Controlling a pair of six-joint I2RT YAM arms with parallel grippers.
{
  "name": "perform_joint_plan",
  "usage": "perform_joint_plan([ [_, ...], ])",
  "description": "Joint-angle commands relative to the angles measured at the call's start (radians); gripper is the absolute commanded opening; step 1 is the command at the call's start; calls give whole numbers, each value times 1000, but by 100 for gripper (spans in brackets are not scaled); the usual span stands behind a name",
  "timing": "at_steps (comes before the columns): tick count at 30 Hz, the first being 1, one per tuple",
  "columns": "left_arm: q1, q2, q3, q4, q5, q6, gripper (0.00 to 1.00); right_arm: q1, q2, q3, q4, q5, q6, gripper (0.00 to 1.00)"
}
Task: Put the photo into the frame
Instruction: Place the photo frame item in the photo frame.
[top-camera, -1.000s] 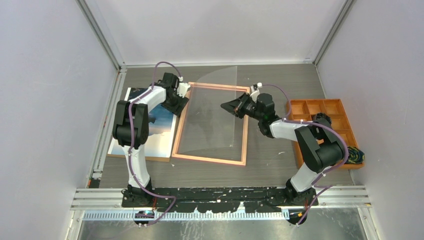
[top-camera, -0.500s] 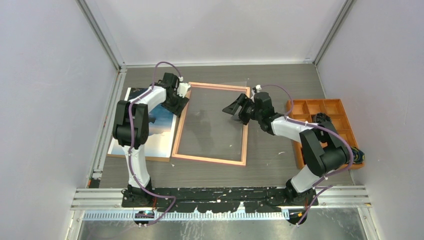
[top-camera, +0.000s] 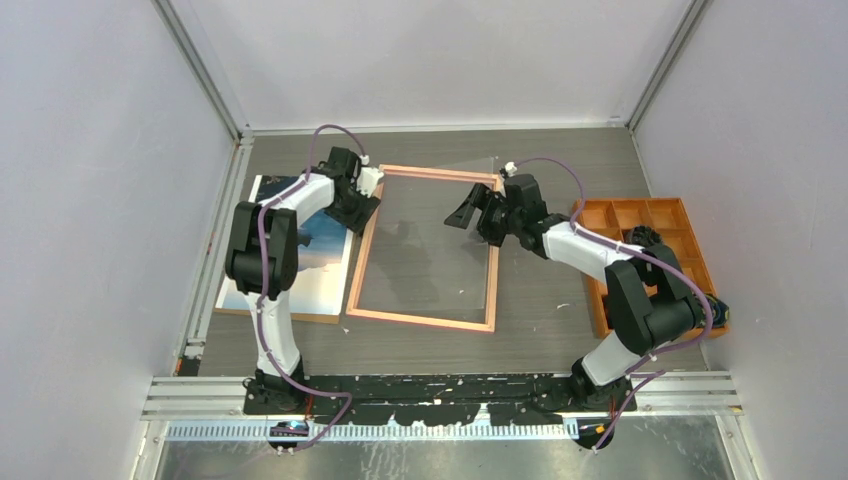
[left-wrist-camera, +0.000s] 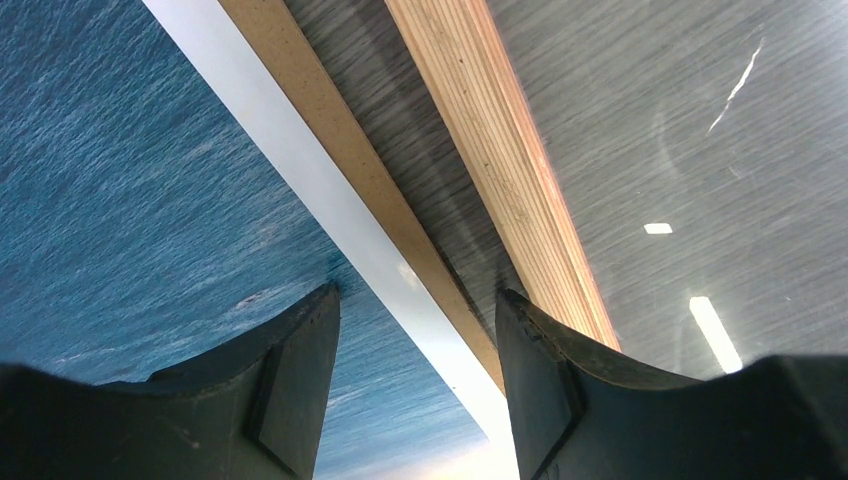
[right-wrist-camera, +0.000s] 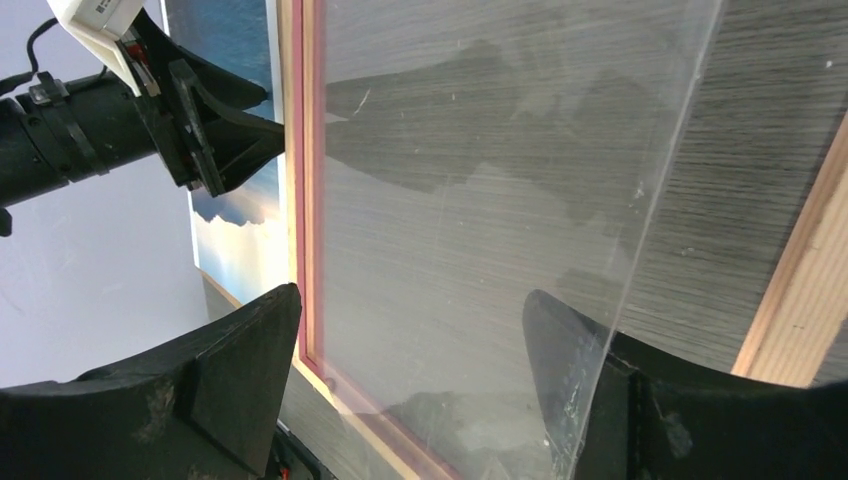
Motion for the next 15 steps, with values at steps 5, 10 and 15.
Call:
perform_joint_plan([
  [5,-8,-40,-19,10,41,-1,60,-2,-2,87,-138,48,-102,91],
  [10,-2,-43,-19,13,41,-1,60,-4,4,121,-220,72,-143,95],
  [15,-3,-44,-23,15,42,-2,60,-5,11,156,-273,97,-170,97],
])
